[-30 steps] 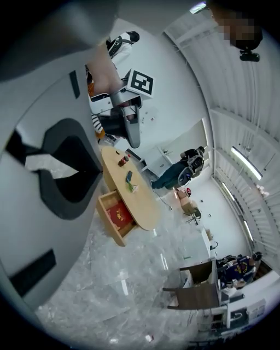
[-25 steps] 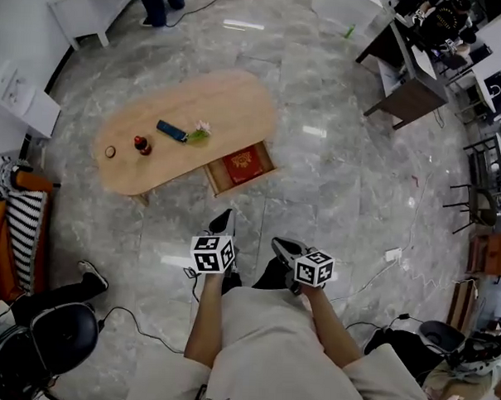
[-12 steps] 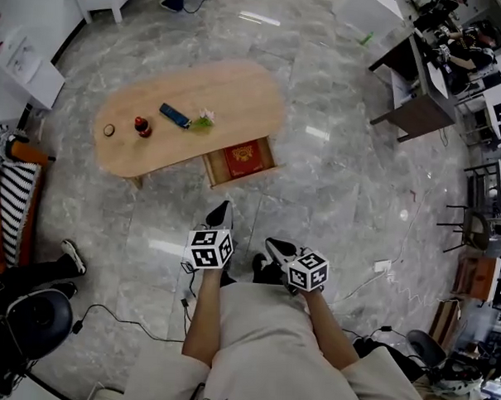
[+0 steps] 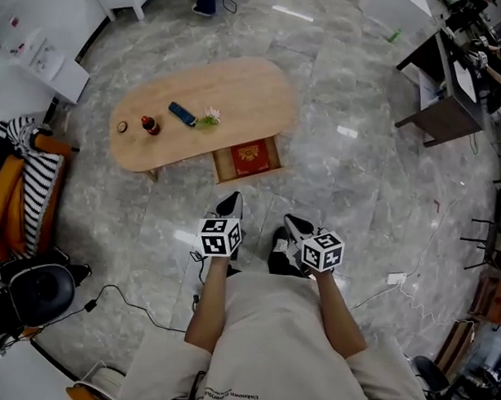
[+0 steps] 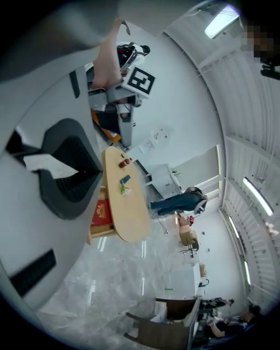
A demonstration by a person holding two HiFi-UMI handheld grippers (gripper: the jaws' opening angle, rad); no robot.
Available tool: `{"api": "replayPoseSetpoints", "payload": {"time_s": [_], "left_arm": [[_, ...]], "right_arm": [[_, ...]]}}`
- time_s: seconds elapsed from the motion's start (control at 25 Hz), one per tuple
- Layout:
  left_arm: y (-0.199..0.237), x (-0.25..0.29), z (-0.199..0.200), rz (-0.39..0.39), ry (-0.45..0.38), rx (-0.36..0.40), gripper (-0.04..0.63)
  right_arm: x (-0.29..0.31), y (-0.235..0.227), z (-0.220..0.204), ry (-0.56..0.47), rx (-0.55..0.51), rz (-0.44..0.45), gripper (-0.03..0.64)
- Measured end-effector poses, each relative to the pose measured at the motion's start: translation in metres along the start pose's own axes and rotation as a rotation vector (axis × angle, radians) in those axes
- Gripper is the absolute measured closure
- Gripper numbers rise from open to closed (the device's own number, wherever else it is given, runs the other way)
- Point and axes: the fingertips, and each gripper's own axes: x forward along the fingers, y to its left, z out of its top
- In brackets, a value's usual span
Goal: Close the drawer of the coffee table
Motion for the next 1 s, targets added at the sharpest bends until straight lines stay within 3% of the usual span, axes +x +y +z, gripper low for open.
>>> {"api": "replayPoseSetpoints", "payload": {"time_s": [0.24, 0.4, 0.6, 0.76, 1.0], "left_arm": [[-0.046, 0.028, 0.011, 0.057, -0.005, 0.087, 0.586], [-0.062, 0.045, 0.001, 0.098, 0.006, 0.098, 0.586], [-0.066, 0.057, 0.004, 0.167, -0.026, 0.068, 0.586], [-0.056, 0.053, -0.004, 0.198, -0.039, 0.050, 0.586], [-0.033, 0.054, -0.027, 0.247, -0.082, -0.067, 0.586]], "right_arm": [[-0.018, -0.075, 0.059, -0.138, 0.045, -0.056, 0.601], [-0.022, -0.101, 0.062, -0.156, 0.019, -0.037, 0.601], [0.001, -0.138, 0.055, -0.135, 0.025, -0.050, 0.601], [0.017, -0.138, 0.044, -0.133, 0.011, -0.076, 0.600], [0.056, -0.128, 0.031, -0.131, -0.038, -0.062, 0.601]]}}
